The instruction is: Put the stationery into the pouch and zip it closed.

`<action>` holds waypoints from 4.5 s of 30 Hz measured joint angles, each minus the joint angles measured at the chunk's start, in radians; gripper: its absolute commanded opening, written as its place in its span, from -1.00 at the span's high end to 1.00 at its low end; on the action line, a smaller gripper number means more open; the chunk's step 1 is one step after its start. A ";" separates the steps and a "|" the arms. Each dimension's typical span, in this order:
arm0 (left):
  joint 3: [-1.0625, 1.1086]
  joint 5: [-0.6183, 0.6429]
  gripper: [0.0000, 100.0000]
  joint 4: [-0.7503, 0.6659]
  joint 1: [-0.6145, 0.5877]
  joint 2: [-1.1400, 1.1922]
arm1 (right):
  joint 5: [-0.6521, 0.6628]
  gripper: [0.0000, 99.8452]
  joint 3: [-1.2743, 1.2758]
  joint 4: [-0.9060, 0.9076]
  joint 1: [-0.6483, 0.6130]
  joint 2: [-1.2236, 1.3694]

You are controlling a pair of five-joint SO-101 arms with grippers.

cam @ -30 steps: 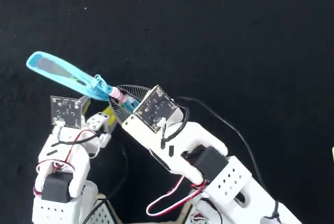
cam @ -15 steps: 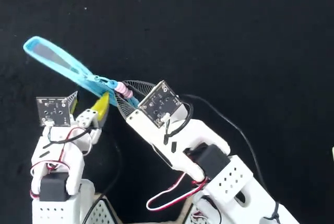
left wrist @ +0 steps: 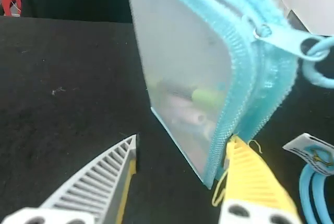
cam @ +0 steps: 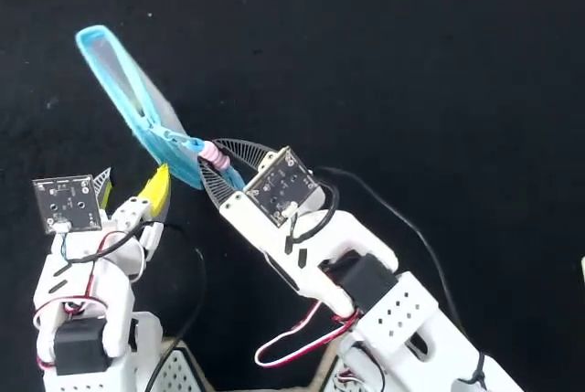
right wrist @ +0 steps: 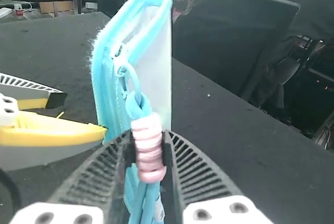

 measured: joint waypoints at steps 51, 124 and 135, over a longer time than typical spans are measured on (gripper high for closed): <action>0.166 0.078 0.94 -0.224 0.181 -0.002 | 0.002 0.98 0.061 -0.087 -0.020 0.000; 0.078 -0.086 0.94 -0.032 0.196 -0.003 | 0.002 0.98 -0.087 0.319 0.048 -0.261; 0.078 -0.086 0.94 -0.028 0.196 -0.003 | 0.002 0.97 -0.069 0.319 -0.077 -0.247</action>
